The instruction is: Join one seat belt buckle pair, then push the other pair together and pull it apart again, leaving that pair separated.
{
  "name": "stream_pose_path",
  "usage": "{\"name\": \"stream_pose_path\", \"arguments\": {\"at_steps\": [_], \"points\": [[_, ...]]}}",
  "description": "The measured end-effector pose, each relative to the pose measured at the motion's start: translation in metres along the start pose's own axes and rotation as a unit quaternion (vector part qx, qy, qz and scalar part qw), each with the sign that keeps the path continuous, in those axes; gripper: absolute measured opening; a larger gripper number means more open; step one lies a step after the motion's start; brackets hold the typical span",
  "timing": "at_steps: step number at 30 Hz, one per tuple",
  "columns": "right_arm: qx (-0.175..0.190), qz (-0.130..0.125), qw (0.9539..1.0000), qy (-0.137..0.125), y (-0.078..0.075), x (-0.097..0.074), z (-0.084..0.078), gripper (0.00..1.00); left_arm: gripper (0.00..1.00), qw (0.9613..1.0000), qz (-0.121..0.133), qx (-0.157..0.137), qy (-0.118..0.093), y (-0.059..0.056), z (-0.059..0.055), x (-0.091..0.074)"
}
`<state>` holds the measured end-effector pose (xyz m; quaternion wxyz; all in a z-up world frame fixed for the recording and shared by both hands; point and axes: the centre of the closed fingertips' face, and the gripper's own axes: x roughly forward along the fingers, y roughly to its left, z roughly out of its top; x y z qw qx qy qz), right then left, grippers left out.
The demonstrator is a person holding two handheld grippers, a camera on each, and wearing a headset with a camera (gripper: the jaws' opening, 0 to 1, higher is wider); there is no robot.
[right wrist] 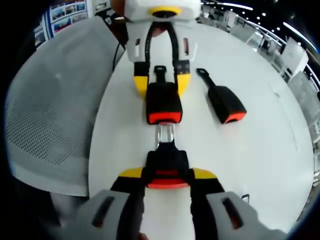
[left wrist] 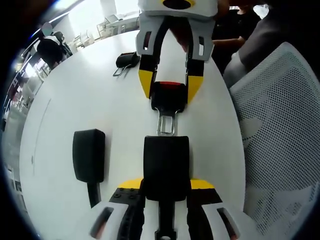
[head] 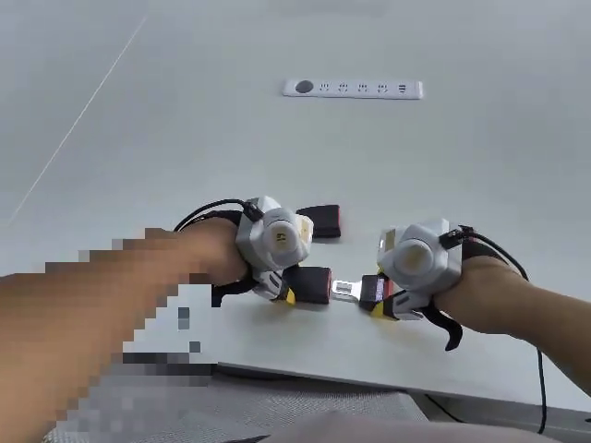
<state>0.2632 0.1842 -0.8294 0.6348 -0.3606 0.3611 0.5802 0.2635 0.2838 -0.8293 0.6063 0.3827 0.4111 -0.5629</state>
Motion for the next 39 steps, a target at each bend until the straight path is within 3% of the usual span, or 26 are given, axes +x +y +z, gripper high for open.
{"name": "stream_pose_path", "arguments": {"at_steps": [8, 23, 39], "points": [[-0.007, 0.004, 1.0, 0.002, 0.003, 0.001, 0.005, 0.34, 0.33, 1.0, -0.001, 0.0, 0.001, 0.0, 0.001, 0.0], [-0.001, 0.004, 0.9998, -0.021, 0.004, 0.006, 0.017, 0.34, 0.32, 1.0, -0.001, 0.002, 0.005, -0.001, 0.001, 0.0], [-0.001, 0.008, 0.9998, -0.019, 0.001, 0.011, 0.022, 0.33, 0.32, 0.9999, -0.003, 0.01, 0.006, 0.0, 0.002, 0.001]]}}
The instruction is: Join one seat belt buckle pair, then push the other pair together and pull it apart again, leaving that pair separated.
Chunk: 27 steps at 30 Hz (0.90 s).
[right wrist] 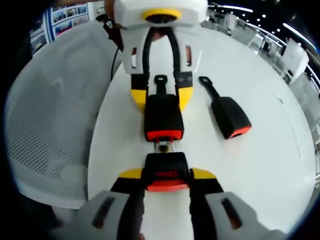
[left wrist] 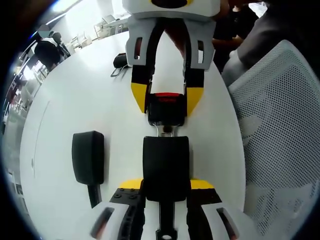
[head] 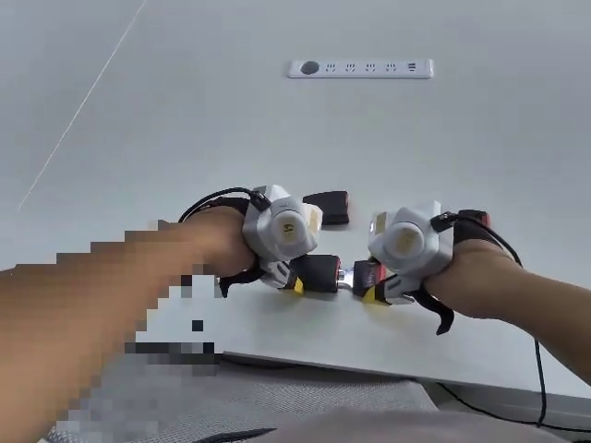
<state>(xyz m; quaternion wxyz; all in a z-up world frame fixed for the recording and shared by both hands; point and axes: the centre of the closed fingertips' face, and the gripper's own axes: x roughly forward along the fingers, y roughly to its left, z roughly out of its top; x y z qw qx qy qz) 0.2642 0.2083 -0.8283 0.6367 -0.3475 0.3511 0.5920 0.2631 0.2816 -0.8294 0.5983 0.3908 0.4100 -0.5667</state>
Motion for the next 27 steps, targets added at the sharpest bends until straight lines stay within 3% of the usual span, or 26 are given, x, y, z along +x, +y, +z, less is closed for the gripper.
{"name": "stream_pose_path", "arguments": {"at_steps": [7, 12, 13, 22, 27], "points": [[-0.001, 0.001, 1.0, -0.006, 0.0, 0.003, 0.004, 0.32, 0.32, 1.0, -0.004, 0.004, 0.002, 0.001, 0.001, 0.001], [-0.004, 0.002, 0.9999, -0.012, 0.0, 0.01, 0.016, 0.32, 0.31, 0.9999, -0.005, 0.009, 0.011, 0.0, 0.0, 0.001], [-0.004, 0.003, 1.0, 0.005, 0.001, 0.008, 0.011, 0.32, 0.31, 0.9999, -0.005, 0.009, 0.009, 0.0, 0.0, 0.001], [-0.009, -0.001, 0.9999, -0.009, 0.004, 0.006, 0.011, 0.33, 0.32, 0.9998, -0.005, 0.004, 0.016, 0.001, -0.001, 0.001], [-0.012, 0.004, 0.9996, -0.026, 0.003, 0.002, 0.009, 0.33, 0.31, 0.9999, -0.006, -0.01, -0.003, 0.002, -0.002, 0.0]]}}
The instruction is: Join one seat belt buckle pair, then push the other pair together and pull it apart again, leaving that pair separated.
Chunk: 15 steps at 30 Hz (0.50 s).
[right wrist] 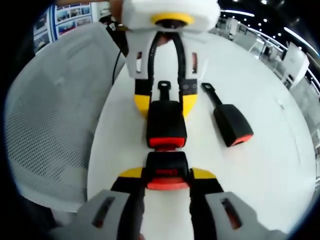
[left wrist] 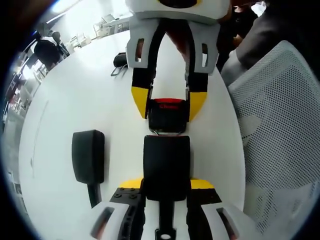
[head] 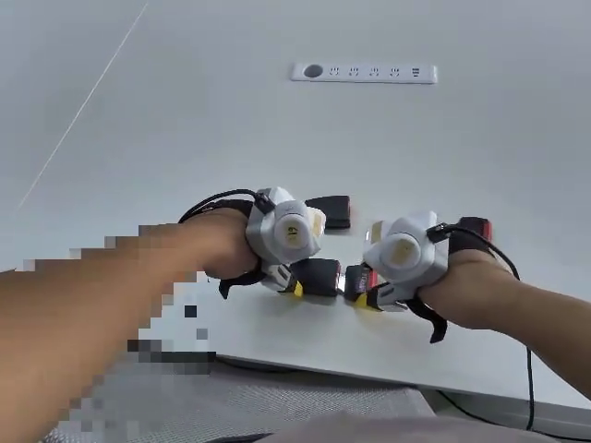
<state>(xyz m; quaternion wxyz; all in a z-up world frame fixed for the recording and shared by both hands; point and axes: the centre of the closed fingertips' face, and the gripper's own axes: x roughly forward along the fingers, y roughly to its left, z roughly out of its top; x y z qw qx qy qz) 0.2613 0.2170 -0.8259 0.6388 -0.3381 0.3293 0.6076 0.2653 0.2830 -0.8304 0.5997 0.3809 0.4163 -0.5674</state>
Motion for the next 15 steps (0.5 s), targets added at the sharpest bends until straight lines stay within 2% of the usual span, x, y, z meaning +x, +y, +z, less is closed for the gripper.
{"name": "stream_pose_path", "arguments": {"at_steps": [5, 15], "points": [[0.001, 0.002, 0.9999, -0.01, -0.0004, 0.0002, -0.0005, 0.32, 0.31, 1.0, -0.001, 0.001, 0.001, -0.0009, 0.0012, 0.0007], [0.004, 0.0, 0.9999, -0.009, 0.0, 0.0006, -0.0009, 0.33, 0.31, 1.0, 0.005, 0.002, -0.003, -0.0015, 0.0017, 0.0001]]}}
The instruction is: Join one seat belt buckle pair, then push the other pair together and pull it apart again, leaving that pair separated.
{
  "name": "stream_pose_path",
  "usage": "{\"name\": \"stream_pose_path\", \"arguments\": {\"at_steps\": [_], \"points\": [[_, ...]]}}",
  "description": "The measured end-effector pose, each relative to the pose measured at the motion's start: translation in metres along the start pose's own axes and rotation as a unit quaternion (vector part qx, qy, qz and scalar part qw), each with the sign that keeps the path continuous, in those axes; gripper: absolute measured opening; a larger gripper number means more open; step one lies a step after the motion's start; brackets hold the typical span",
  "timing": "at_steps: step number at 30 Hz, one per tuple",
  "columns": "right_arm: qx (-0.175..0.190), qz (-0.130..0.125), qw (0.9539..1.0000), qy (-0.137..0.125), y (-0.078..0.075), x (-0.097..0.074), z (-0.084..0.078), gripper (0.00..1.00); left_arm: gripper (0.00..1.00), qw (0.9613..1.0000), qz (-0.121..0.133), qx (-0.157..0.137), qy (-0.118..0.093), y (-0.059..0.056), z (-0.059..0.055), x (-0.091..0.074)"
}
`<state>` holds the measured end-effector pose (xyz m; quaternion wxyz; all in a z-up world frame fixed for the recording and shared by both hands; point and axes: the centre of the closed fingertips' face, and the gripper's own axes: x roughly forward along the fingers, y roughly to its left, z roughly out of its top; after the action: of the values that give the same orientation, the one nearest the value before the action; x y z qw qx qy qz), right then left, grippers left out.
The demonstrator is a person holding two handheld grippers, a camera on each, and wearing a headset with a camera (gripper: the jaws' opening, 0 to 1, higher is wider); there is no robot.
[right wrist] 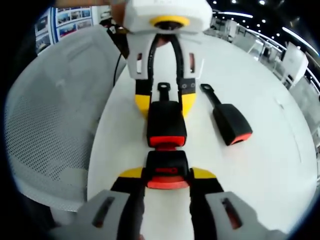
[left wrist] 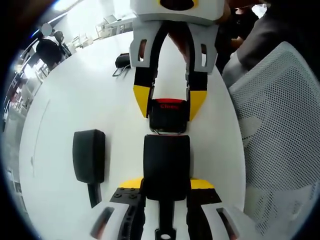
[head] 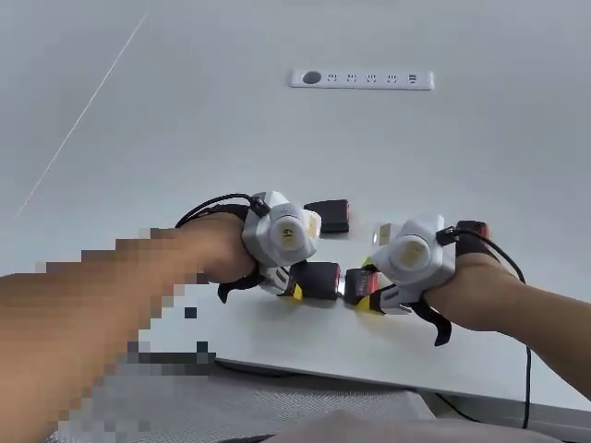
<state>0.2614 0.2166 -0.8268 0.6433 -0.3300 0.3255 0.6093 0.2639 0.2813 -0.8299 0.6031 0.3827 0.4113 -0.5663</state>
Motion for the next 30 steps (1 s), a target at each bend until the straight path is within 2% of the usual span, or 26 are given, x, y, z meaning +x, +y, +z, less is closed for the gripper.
{"name": "stream_pose_path", "arguments": {"at_steps": [8, 15, 17, 23, 25, 27, 30], "points": [[-0.004, -0.001, 1.0, 0.008, -0.001, 0.001, 0.001, 0.34, 0.33, 1.0, 0.0, 0.0, 0.009, 0.0, 0.001, 0.0], [-0.007, -0.009, 0.9999, 0.007, -0.003, 0.002, 0.003, 0.34, 0.34, 0.9997, 0.008, -0.02, 0.015, 0.001, -0.001, -0.001], [-0.023, -0.018, 0.9995, 0.005, -0.004, 0.0, 0.004, 0.34, 0.34, 0.9995, 0.008, -0.03, 0.01, 0.001, -0.001, -0.001], [0.0, -0.015, 0.9998, -0.013, -0.004, -0.008, 0.008, 0.34, 0.34, 0.999, 0.02, -0.041, 0.003, 0.001, -0.003, -0.005], [0.005, -0.016, 0.9997, -0.019, -0.004, -0.012, 0.009, 0.33, 0.34, 0.9987, 0.021, -0.046, -0.007, 0.002, -0.002, -0.01], [0.004, -0.018, 0.9996, -0.022, -0.002, -0.019, 0.01, 0.34, 0.35, 0.9975, 0.027, -0.062, -0.02, 0.006, 0.0, -0.017], [0.003, -0.019, 0.9995, -0.027, -0.001, -0.027, 0.011, 0.35, 0.4, 0.9967, 0.037, -0.063, -0.036, 0.011, 0.003, -0.029]]}}
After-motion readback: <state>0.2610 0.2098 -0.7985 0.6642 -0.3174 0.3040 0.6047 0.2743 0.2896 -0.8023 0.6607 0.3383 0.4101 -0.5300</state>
